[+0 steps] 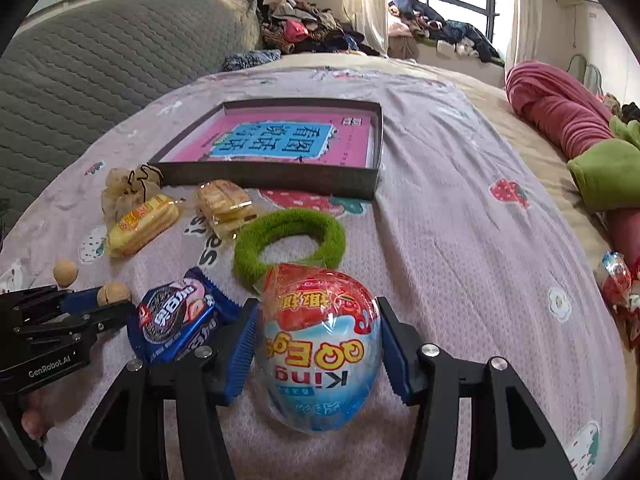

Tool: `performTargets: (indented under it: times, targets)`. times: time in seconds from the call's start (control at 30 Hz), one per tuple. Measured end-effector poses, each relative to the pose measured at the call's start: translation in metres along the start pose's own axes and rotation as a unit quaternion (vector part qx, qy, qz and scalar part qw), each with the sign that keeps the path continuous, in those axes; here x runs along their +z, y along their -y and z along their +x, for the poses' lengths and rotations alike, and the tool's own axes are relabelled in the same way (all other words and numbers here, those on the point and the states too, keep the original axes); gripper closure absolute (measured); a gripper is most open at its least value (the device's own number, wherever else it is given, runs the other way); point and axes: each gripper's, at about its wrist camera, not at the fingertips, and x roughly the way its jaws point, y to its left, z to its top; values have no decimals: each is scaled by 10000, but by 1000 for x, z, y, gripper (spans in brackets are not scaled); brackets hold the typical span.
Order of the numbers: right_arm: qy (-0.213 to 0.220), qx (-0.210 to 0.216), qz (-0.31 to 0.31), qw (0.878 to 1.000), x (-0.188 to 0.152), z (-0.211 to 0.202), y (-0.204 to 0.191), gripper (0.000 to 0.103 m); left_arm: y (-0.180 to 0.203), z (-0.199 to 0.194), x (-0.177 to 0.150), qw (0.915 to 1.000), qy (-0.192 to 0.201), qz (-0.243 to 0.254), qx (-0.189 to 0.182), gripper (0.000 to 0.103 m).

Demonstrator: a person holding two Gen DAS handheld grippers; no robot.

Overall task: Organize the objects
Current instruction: 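Grasp the walnut with the left gripper while the right gripper grasps the Kinder egg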

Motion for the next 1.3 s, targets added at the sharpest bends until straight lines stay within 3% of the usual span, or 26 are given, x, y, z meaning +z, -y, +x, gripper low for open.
performTargets:
  times: [0.43,1.3]
  targets:
    - [300,304,-38,9991,-1,-15,-8,47,-5,-25,2,9993,358,-30,41,68]
    - [703,386,90,9967,0,-40,-16,47,-9,-67,11,9957,922,-10,47,68]
